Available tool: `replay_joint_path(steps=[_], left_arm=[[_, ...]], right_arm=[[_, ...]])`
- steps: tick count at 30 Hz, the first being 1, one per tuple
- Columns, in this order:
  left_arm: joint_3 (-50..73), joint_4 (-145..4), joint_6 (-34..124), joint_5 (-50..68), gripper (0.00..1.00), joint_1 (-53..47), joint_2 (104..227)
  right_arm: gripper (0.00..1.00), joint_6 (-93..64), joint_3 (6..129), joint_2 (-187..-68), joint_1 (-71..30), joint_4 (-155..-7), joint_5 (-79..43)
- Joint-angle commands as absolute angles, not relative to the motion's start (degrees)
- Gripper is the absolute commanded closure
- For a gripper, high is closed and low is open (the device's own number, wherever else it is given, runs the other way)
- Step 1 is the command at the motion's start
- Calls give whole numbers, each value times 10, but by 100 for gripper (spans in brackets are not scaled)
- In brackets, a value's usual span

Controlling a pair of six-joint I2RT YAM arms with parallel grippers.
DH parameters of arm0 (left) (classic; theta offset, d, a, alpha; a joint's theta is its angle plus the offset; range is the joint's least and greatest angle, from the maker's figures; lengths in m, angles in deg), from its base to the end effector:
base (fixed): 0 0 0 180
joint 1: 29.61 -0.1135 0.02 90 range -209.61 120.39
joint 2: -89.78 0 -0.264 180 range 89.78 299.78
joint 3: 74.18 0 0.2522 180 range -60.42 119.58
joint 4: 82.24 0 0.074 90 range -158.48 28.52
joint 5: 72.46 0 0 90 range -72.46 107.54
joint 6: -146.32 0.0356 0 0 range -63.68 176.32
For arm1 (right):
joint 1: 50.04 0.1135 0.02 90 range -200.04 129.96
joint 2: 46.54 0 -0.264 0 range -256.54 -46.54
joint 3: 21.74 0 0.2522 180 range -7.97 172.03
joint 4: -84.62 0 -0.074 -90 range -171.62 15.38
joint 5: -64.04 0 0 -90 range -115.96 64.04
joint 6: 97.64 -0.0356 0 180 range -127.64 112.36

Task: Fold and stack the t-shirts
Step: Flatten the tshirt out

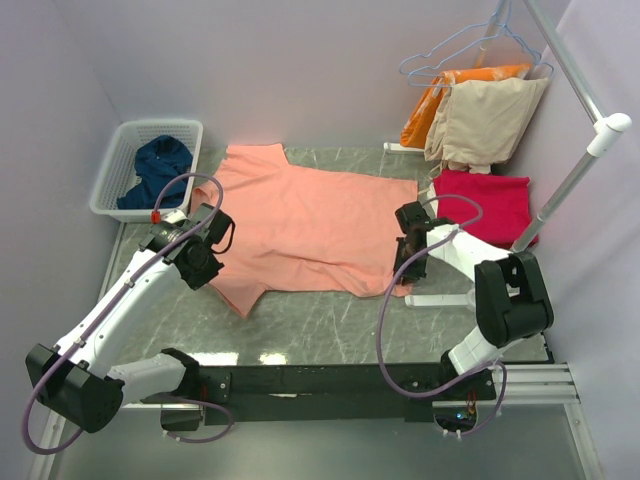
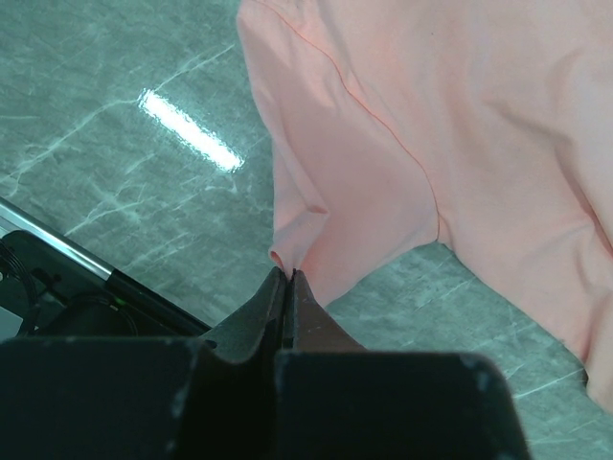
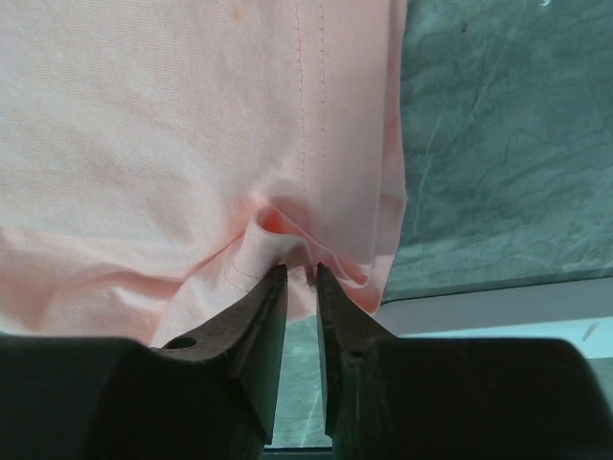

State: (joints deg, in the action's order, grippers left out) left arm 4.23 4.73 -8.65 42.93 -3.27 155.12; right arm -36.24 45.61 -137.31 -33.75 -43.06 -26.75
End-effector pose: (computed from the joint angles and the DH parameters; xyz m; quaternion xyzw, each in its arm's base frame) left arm 0.1725 -0.0684 0.3085 -0.3485 0.9014 0.0544 0.2511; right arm 0.2708 0.0786 0.1710 0.1072 0.9864 0.0411 0.1173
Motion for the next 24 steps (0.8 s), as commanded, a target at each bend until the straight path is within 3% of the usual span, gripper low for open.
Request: replay_joint_path(steps=[1, 5, 9, 13, 18, 24], left_arm=[[65, 45, -75, 444, 99, -32, 1546], [65, 45, -74, 444, 99, -32, 1543], [64, 46, -75, 444, 99, -34, 1541], [64, 49, -76, 445, 99, -35, 1537], [69, 55, -77, 452, 99, -35, 1533], [147, 98, -77, 486, 99, -40, 1536]], right_arm=[[73, -354, 468, -1394, -326, -424, -270], [69, -356, 471, -1410, -322, -416, -271], [71, -363, 483, -1425, -316, -405, -292], [99, -373, 488, -1413, -315, -397, -302], [100, -392, 509, -1380, -308, -351, -335], [100, -403, 578, -1252, -304, -245, -336]])
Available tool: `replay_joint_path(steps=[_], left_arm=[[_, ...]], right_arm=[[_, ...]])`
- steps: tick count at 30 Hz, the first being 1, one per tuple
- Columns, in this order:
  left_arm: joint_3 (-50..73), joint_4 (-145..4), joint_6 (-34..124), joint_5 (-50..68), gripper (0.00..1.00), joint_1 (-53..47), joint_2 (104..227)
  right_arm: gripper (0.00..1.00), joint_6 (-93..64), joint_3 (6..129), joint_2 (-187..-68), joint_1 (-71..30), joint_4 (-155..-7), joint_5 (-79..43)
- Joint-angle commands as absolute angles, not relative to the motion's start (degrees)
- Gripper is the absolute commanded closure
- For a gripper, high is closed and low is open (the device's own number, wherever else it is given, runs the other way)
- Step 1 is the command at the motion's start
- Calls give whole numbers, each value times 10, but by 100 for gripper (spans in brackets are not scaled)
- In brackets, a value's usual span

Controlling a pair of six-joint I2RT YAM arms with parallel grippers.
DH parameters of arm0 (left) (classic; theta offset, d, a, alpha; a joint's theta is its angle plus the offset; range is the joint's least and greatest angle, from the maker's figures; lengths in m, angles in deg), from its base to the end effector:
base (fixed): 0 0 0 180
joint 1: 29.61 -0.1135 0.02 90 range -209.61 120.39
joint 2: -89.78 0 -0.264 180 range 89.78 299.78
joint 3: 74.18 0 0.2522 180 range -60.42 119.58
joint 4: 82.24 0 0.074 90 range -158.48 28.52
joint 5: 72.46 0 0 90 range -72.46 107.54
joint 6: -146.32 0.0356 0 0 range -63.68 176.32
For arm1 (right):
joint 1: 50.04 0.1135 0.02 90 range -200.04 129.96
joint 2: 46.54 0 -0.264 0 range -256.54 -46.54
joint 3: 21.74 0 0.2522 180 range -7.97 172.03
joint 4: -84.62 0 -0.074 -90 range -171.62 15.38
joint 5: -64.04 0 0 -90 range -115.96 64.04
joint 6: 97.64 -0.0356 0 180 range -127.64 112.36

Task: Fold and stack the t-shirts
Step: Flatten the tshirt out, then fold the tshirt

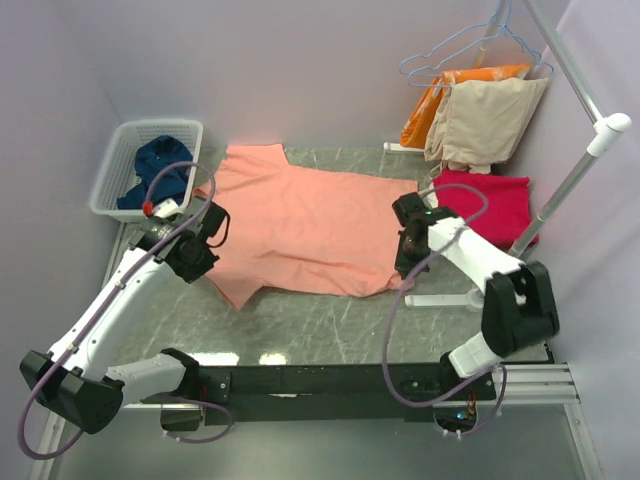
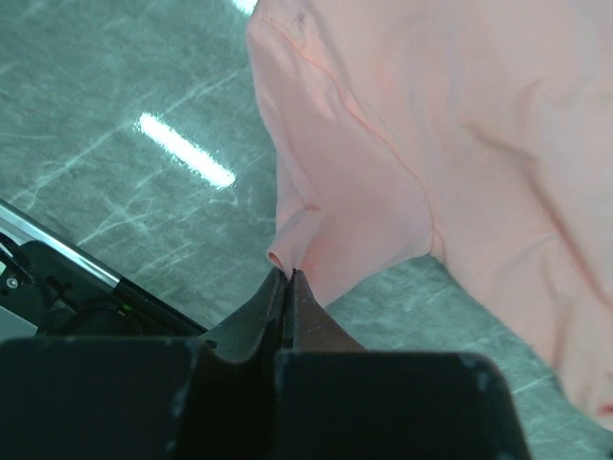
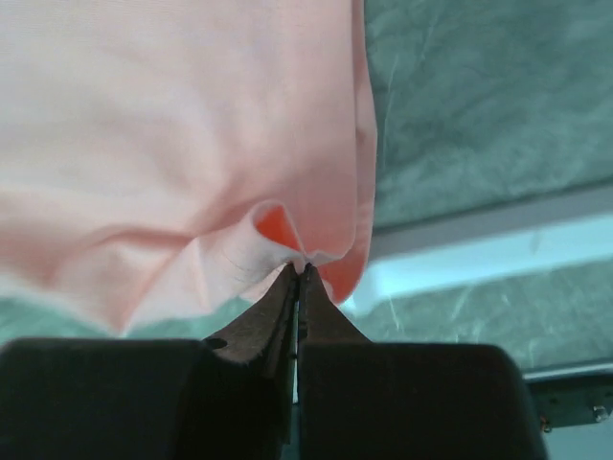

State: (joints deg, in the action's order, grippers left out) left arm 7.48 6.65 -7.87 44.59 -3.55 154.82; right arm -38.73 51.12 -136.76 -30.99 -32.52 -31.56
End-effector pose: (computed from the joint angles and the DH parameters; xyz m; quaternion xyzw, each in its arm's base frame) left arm 0.1710 -0.0656 0.3243 -0.3479 0.8962 0.0569 0.2695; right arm 0.2661 0.0882 0.1944 0.1085 0.9892 -0.0080 0.0977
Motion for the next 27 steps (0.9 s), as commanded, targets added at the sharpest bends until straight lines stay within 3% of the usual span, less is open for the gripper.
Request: replay_joint_path(steps=[1, 9, 13, 27], left_arm=[[160, 102, -71, 493, 99, -42, 1536], [233, 101, -40, 490, 99, -58, 1516], [257, 102, -27, 495, 99, -62, 1506], [291, 101, 24, 555, 99, -111, 1513]], right_arm=[[100, -399, 604, -1239, -304, -219, -333], [100, -388, 672, -1163, -305, -133, -307], [100, -381, 607, -1118, -305, -119, -250], [100, -530, 411, -1049, -318, -146, -293]])
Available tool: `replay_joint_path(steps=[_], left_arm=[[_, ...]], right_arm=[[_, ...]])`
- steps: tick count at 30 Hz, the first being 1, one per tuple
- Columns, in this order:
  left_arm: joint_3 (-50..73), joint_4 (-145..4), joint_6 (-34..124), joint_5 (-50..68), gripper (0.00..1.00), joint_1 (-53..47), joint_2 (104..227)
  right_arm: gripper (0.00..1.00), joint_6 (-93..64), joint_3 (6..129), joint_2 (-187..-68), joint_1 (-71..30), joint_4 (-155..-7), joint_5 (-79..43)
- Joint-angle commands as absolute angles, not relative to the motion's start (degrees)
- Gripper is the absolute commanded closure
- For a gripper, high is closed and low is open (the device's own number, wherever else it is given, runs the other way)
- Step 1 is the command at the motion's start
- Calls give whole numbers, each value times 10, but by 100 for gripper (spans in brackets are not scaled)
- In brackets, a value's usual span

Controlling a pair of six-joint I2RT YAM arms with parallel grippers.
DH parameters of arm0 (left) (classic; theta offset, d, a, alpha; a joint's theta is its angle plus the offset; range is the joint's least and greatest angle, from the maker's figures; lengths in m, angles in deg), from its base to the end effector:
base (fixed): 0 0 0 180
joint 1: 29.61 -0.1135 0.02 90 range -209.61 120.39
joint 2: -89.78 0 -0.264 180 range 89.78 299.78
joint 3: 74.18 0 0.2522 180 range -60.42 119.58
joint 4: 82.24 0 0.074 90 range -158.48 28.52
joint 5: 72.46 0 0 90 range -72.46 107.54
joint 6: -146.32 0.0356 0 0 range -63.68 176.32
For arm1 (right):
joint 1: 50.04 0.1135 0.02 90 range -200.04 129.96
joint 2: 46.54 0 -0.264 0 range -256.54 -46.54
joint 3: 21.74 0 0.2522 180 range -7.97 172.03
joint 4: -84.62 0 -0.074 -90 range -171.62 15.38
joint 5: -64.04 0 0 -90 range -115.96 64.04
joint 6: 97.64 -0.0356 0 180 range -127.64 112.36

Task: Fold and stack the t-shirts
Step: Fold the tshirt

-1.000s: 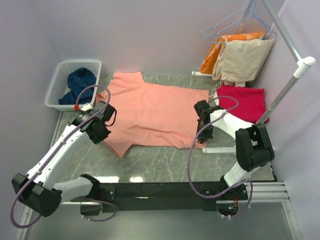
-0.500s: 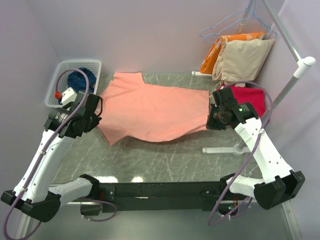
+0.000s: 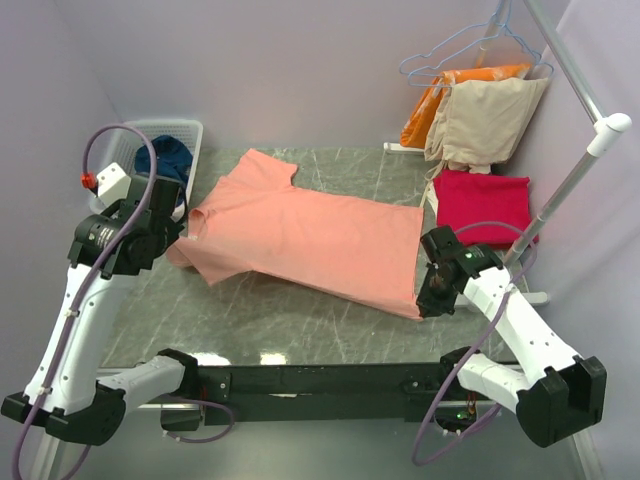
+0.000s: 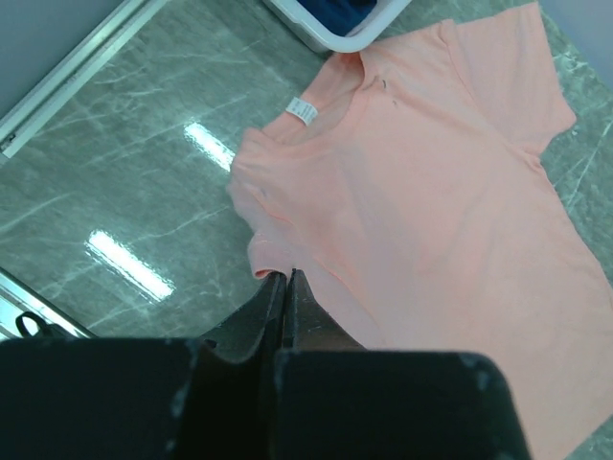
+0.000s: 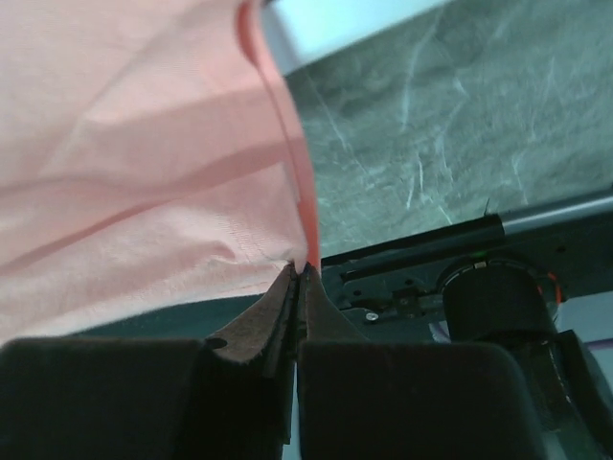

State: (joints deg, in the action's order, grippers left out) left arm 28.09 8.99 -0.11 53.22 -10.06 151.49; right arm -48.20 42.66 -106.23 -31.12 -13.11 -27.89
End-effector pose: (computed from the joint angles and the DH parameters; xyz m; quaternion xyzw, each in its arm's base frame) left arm 0.1499 -0.0312 0.4304 -0.3813 0.8178 0.0302 0.4300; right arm 0.1534 0.0513 0.2551 0.1884 0.9760 0.0392 0.1024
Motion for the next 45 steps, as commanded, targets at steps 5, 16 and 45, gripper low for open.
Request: replay_joint_path(steps=[5, 16, 45], left_arm=[[293, 101, 25, 563, 99, -112, 1527], [284, 1, 68, 550, 99, -112, 1621], [382, -165, 162, 552, 91, -116, 1954]], right_arm=[[100, -528, 410, -1048, -320, -156, -294], [100, -490, 480, -1153, -343, -244, -327], [76, -459, 615, -1393, -391, -338, -337]])
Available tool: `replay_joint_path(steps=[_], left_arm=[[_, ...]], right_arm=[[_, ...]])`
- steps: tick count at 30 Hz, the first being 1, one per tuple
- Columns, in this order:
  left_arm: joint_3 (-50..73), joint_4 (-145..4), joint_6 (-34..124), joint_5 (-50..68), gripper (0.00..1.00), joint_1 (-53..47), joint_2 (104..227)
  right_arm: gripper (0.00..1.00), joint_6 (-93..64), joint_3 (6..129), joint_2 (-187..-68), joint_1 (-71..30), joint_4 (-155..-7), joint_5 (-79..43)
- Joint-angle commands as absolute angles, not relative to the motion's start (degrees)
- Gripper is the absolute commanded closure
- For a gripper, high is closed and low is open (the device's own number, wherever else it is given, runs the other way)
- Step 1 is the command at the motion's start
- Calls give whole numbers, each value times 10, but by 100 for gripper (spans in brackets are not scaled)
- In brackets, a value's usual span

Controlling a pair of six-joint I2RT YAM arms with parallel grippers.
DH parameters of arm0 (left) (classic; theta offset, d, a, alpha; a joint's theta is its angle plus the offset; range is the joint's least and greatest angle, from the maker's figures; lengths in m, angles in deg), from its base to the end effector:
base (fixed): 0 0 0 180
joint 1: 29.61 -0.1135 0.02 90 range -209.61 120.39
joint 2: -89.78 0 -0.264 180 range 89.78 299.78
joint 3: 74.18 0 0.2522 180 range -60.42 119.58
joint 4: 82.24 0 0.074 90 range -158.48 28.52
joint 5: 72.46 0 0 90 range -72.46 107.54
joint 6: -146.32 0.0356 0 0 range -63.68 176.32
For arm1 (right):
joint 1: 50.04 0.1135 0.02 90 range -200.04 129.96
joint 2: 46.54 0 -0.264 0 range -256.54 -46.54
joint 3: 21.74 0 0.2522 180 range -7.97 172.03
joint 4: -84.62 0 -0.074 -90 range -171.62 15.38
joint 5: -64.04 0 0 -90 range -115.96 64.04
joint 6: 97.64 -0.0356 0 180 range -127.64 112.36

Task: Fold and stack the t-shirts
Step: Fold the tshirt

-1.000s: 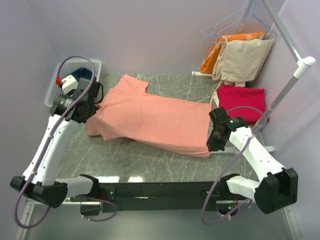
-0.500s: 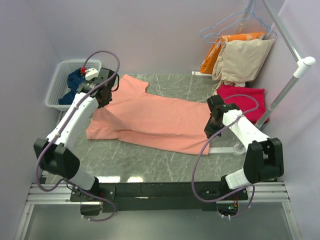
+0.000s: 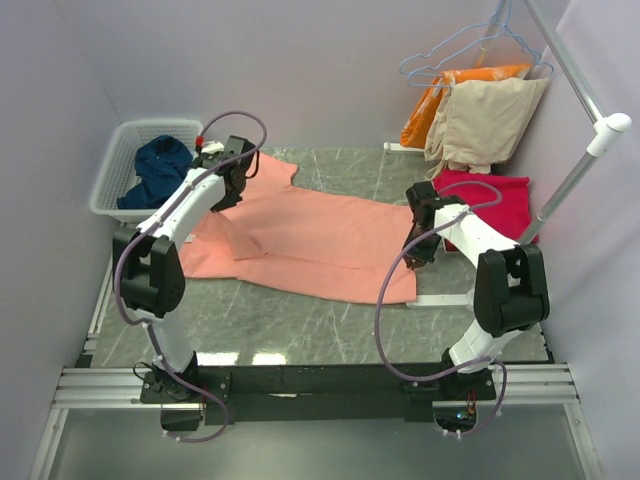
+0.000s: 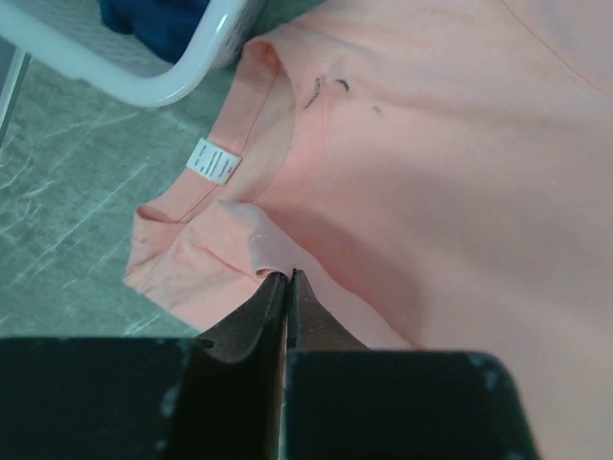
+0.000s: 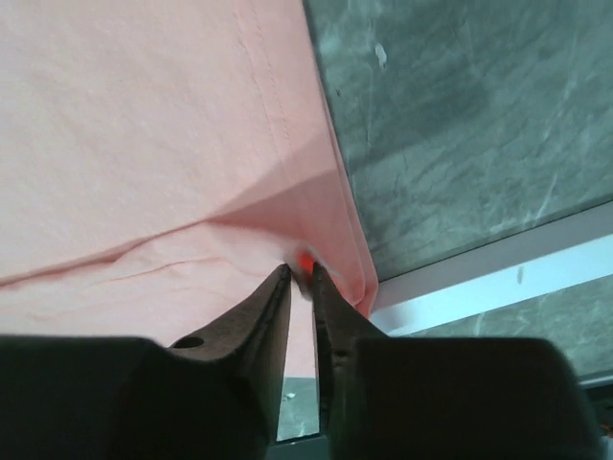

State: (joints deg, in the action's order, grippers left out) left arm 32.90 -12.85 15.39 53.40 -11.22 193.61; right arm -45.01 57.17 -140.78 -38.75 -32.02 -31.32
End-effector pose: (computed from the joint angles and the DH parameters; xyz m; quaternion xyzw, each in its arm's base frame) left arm 0.3639 -0.0990 0.2901 -0.2443 0.9005 0.1644 0.3200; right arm 0.2990 0.0563 0.2028 0.2288 0.9674 -0.0018 0.1089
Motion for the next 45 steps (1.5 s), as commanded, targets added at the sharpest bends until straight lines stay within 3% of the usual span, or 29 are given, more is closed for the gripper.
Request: replay_joint_path(steps=[1, 5, 6, 7, 10, 16, 24, 34, 45], left_arm=[[392, -167, 149, 562, 79, -117, 1958], [425, -161, 109, 584, 64, -122, 1959], [410, -182, 111, 587, 62, -122, 1940], [398, -194, 116, 594, 52, -122, 1929], [366, -214, 135, 597, 43, -123, 1895], [317, -106, 130, 538, 48, -122, 1877], [160, -94, 112, 467, 55, -122, 1803], [93, -92, 102, 460, 55, -123, 1844], [66, -99, 110, 468, 55, -140, 1933]], right_arm=[[73, -461, 621, -1383, -391, -339, -355], [71, -464, 647, -1354, -383, -331, -409], [70, -458, 647, -1348, -377, -332, -413], [69, -455, 646, -1339, -376, -331, -418], [69, -448, 638, -1330, -362, -324, -413], [70, -443, 614, -1343, -284, -299, -375], [71, -440, 584, -1390, -261, -306, -305], [73, -419, 594, -1512, -260, -313, -261], [74, -406, 689, -1613, -271, -258, -311]])
